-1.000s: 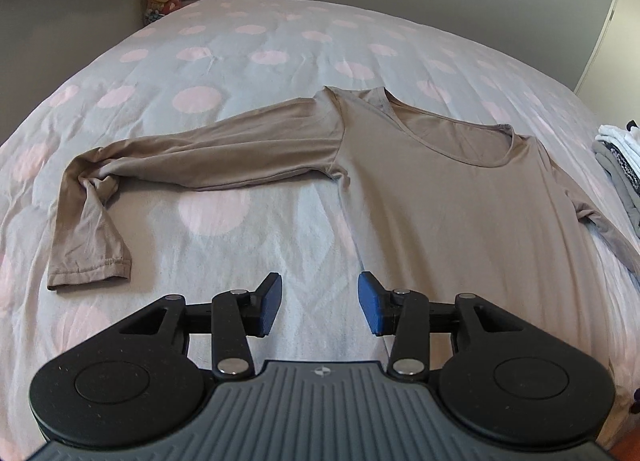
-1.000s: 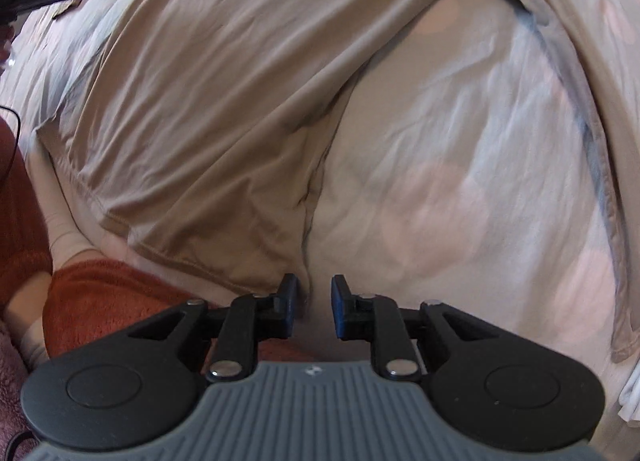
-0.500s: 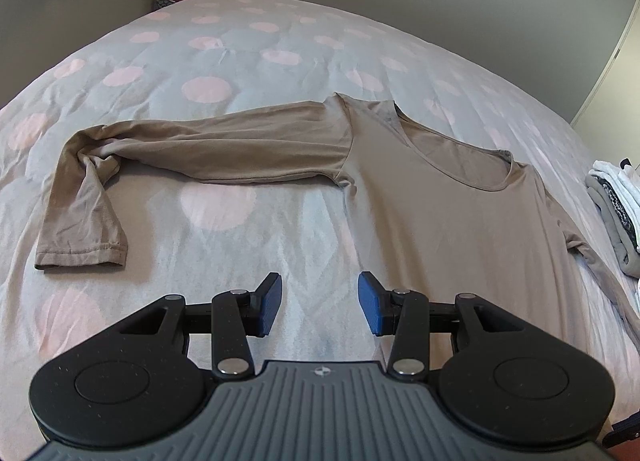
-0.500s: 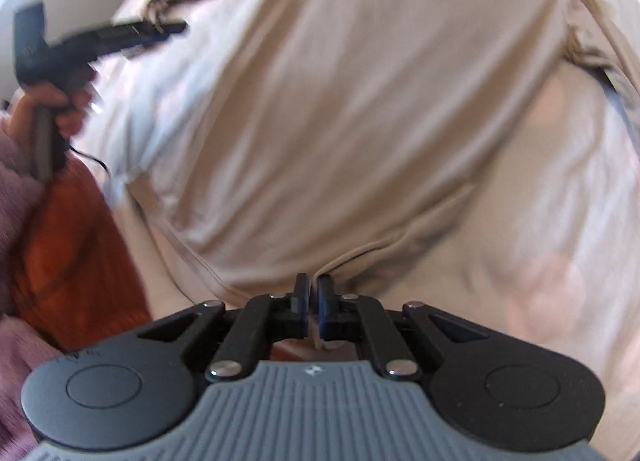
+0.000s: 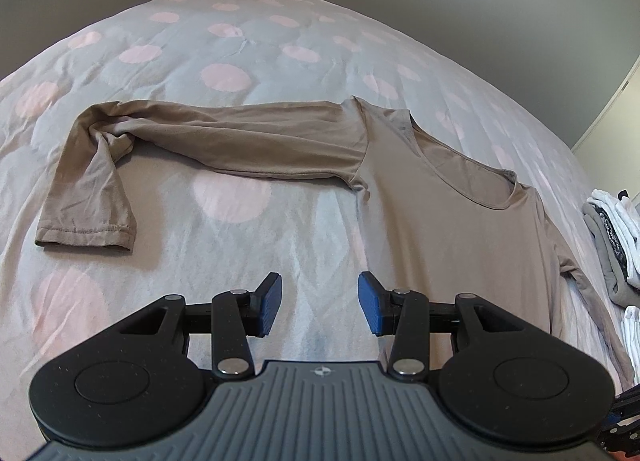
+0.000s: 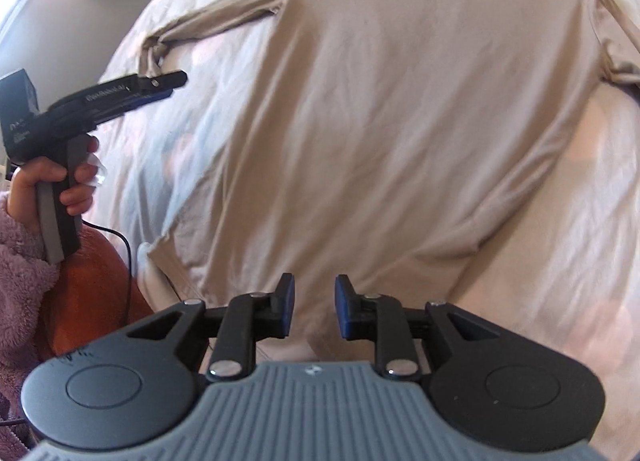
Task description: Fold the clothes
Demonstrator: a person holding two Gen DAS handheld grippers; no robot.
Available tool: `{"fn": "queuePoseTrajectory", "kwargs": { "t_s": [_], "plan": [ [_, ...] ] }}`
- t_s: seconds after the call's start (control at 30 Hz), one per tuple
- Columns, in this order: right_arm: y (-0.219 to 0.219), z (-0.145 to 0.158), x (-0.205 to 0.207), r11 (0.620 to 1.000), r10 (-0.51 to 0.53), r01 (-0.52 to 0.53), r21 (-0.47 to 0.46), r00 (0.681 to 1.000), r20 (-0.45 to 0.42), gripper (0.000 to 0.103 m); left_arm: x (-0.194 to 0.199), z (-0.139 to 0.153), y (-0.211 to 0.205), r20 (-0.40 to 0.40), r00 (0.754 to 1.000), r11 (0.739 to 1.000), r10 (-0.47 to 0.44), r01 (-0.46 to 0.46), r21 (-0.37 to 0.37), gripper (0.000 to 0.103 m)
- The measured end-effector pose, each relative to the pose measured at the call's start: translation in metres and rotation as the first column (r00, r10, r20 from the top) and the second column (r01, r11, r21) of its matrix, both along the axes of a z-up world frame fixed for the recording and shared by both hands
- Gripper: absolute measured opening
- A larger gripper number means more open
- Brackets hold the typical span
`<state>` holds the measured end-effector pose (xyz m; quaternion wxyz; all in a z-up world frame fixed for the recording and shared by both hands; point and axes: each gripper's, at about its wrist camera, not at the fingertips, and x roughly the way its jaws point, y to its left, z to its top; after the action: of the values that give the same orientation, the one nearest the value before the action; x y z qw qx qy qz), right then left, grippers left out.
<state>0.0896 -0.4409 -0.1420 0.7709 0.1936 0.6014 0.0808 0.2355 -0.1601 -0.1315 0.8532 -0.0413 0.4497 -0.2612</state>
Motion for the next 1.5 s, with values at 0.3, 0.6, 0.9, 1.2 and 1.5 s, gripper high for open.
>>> {"fn": "queuePoseTrajectory", "kwargs": {
  "t_s": [0.3,0.6,0.9,1.2,1.5],
  "plan": [
    [0.029,-0.033,-0.006,0.998,-0.055,0.057,0.013,0.992,-0.117,0.026,0.001,0.000,0.001,-0.006,1.000,1.000,0.004,-0.004,-0.004,0.040],
    [0.036,-0.060,-0.006,0.990,-0.133,0.124,-0.065,0.980,-0.150,0.037,0.003,-0.001,0.002,-0.017,1.000,1.000,0.002,-0.002,-0.014,0.040],
    [0.012,-0.026,-0.041,0.985,-0.148,0.135,-0.111,0.982,-0.116,0.007,0.003,0.003,0.003,-0.016,1.000,0.999,0.004,-0.005,-0.038,0.040],
    [-0.046,0.016,-0.108,0.936,-0.260,0.189,-0.297,0.940,-0.220,0.006,-0.002,0.022,0.000,0.011,0.999,0.996,-0.030,0.031,-0.086,0.040],
    [-0.052,-0.034,-0.086,0.900,-0.200,-0.024,-0.435,0.865,-0.460,0.006,0.002,0.008,0.006,-0.080,0.994,0.996,-0.069,0.064,-0.058,0.046]
  ]
}}
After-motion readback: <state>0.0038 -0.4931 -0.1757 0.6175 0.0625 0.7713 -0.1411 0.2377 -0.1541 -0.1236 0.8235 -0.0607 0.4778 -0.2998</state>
